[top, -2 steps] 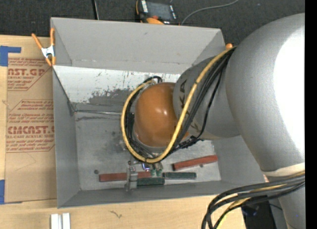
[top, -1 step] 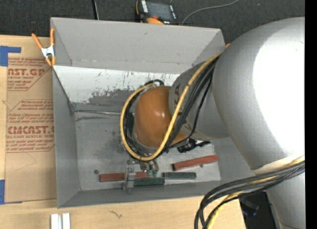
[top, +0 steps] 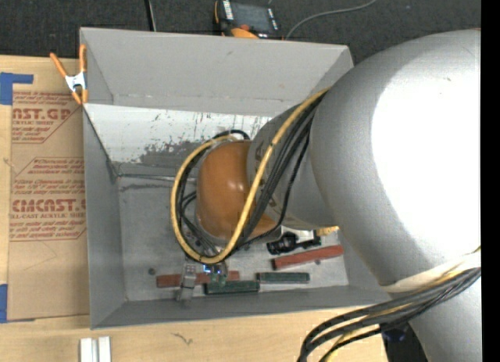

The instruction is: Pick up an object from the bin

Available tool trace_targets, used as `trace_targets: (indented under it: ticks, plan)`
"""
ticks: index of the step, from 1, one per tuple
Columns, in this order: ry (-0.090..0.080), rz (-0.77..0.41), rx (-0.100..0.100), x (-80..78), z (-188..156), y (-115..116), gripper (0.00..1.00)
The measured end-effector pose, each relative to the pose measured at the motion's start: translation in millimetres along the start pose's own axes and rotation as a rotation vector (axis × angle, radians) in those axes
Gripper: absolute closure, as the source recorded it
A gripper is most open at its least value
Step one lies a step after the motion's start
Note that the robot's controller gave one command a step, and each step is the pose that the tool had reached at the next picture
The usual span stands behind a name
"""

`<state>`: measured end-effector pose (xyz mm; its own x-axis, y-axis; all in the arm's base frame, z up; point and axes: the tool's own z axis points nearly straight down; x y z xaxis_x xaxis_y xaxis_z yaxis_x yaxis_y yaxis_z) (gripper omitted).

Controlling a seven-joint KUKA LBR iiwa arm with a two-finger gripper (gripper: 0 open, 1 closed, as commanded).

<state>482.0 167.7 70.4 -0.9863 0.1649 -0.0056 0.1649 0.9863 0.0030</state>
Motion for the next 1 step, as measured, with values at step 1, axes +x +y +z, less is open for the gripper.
trace_targets:
  ticks: [1]
  plan:
    - [0.006, 0.001, 0.002, 1.3, 0.3, -0.7, 1.0]
